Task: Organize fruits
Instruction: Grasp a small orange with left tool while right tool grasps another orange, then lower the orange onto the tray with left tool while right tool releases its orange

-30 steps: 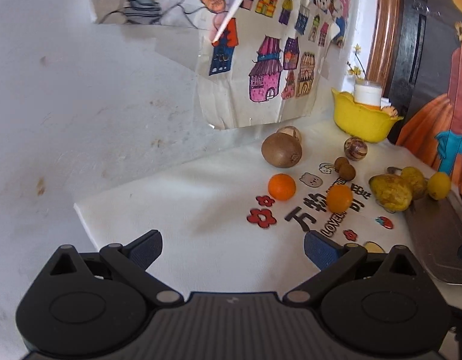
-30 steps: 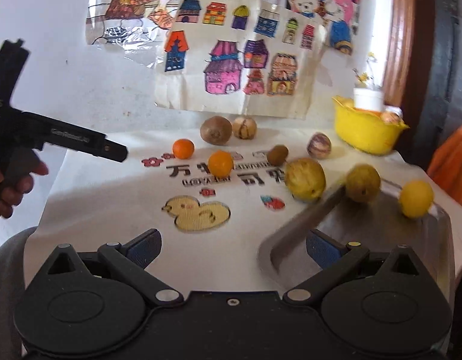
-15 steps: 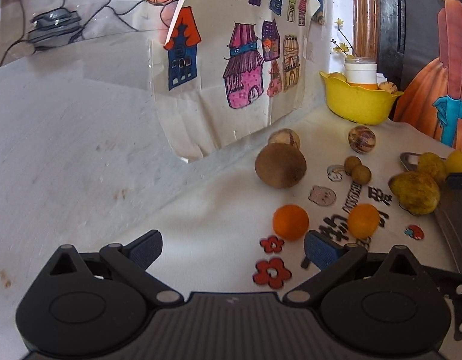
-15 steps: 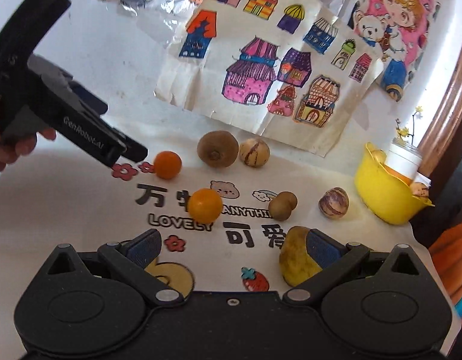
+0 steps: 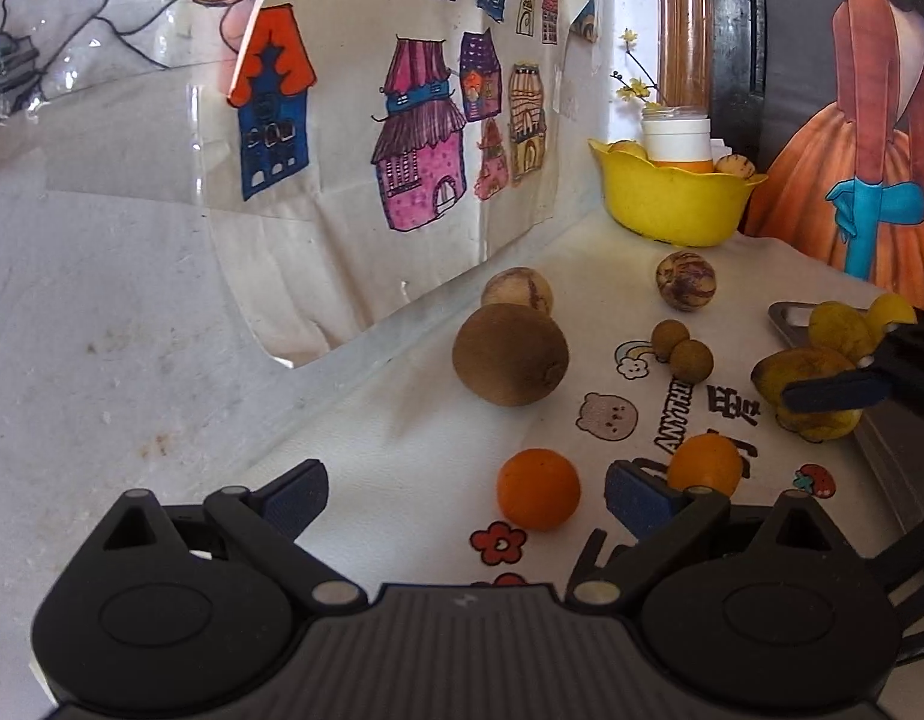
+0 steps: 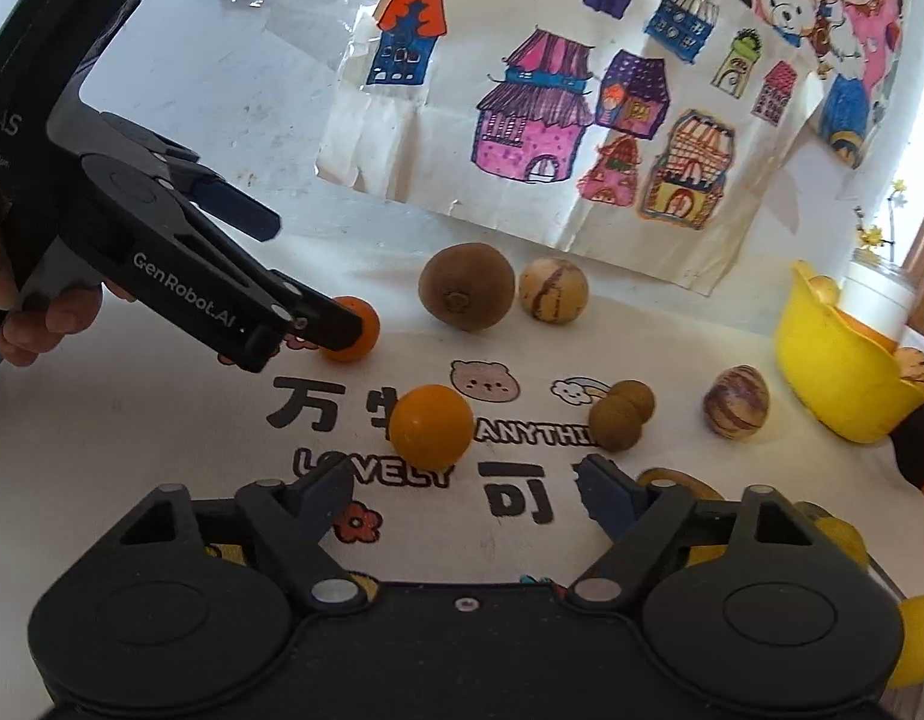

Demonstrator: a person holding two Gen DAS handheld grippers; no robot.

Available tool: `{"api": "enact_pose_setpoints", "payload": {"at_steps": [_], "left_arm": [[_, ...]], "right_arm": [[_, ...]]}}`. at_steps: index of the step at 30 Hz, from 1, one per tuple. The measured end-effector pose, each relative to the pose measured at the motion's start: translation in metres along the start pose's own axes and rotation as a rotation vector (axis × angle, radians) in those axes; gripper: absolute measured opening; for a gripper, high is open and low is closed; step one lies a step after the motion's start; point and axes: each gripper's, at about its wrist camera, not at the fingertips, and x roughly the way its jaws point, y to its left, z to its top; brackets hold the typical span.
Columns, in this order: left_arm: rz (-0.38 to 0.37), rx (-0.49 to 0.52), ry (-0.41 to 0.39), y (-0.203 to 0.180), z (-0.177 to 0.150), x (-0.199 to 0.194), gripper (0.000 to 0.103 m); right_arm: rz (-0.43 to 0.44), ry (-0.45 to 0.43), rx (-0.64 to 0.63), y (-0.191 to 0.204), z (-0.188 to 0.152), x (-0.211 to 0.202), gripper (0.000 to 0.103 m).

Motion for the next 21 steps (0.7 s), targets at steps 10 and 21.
{"api": "enact_pose_setpoints", "payload": {"at_steps": [10, 21], "left_arm": [[-0.051, -0.019, 0.049, -0.002, -0.001, 0.010, 0.075], [-0.105, -0.050, 0.075, -0.006, 0.001, 0.015, 0.044]], "right_arm": [[0.083, 0.018, 0.057, -0.009, 0.007, 0.012, 0.057], [0.125, 0.020, 0.094, -0.013, 0.010, 0.019, 0.040]]}}
